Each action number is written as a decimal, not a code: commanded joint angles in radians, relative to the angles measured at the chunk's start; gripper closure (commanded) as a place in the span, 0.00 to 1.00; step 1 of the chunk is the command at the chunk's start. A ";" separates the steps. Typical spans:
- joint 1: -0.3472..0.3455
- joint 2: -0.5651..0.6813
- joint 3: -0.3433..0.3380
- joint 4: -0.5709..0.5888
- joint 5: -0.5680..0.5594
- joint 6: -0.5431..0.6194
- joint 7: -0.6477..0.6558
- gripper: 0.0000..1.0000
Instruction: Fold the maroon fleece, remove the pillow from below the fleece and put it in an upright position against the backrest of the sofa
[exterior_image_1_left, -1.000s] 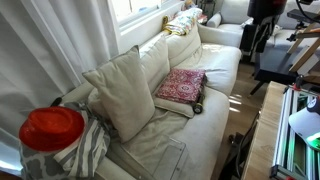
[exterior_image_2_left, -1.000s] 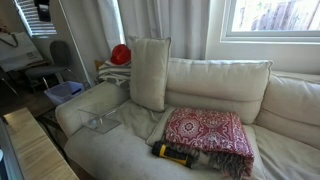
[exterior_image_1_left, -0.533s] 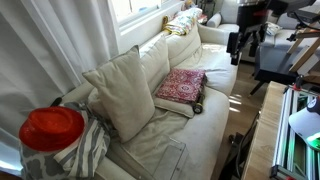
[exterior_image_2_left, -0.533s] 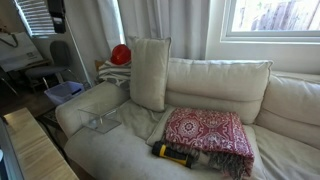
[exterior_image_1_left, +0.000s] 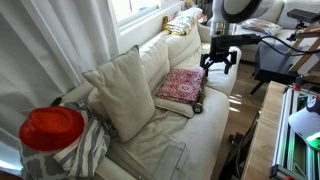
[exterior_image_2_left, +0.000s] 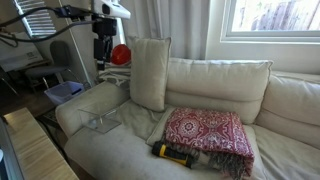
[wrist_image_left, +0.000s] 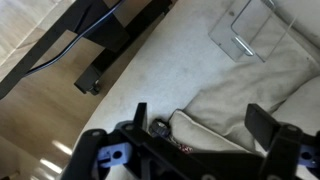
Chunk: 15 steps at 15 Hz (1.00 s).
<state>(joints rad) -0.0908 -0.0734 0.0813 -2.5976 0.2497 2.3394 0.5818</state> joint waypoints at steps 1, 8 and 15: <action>0.032 0.255 -0.032 0.136 0.069 0.128 0.126 0.00; 0.074 0.421 -0.073 0.235 0.097 0.205 0.178 0.00; 0.079 0.492 -0.072 0.297 0.118 0.204 0.180 0.00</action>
<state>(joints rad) -0.0372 0.4185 0.0341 -2.3034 0.3512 2.5492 0.7736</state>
